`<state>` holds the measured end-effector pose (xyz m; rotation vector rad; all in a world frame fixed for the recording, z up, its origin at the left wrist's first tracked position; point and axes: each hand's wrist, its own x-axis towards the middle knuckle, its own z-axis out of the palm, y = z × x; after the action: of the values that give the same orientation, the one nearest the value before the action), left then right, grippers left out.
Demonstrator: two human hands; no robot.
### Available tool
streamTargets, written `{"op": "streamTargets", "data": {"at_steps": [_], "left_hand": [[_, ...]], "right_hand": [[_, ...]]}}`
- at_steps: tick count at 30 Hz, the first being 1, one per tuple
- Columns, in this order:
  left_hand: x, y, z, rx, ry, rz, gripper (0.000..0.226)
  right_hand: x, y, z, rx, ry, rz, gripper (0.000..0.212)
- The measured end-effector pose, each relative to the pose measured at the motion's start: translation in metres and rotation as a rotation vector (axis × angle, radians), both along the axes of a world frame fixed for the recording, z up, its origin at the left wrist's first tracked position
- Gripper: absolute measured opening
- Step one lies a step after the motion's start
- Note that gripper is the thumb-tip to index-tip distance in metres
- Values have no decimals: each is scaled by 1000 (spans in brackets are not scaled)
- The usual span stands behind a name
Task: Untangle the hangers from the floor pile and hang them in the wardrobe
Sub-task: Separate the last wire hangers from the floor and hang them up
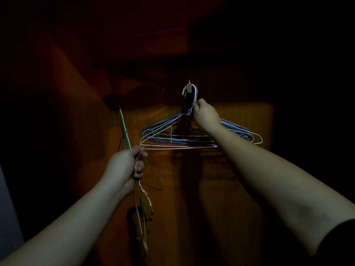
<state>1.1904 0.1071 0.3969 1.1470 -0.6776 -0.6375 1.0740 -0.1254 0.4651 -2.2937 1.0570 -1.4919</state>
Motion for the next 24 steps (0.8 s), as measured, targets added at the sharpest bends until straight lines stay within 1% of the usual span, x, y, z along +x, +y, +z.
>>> {"op": "streamTargets", "data": {"at_steps": [5, 11, 17, 21, 24], "left_hand": [[-1, 1, 0, 8, 0, -3, 25], [-2, 4, -2, 17, 36, -6, 25], [2, 14, -4, 18, 41, -29, 23], [5, 30, -8, 29, 9, -71, 22], [10, 43, -13, 44, -8, -116, 21]], "right_hand": [[-3, -5, 1, -7, 34, -66, 32], [-5, -5, 3, -14, 131, -154, 48], [-5, -8, 4, -36, 178, -211, 46], [-7, -5, 8, -80, 243, -307, 48], [-10, 2, 8, -146, 202, -351, 50]]}}
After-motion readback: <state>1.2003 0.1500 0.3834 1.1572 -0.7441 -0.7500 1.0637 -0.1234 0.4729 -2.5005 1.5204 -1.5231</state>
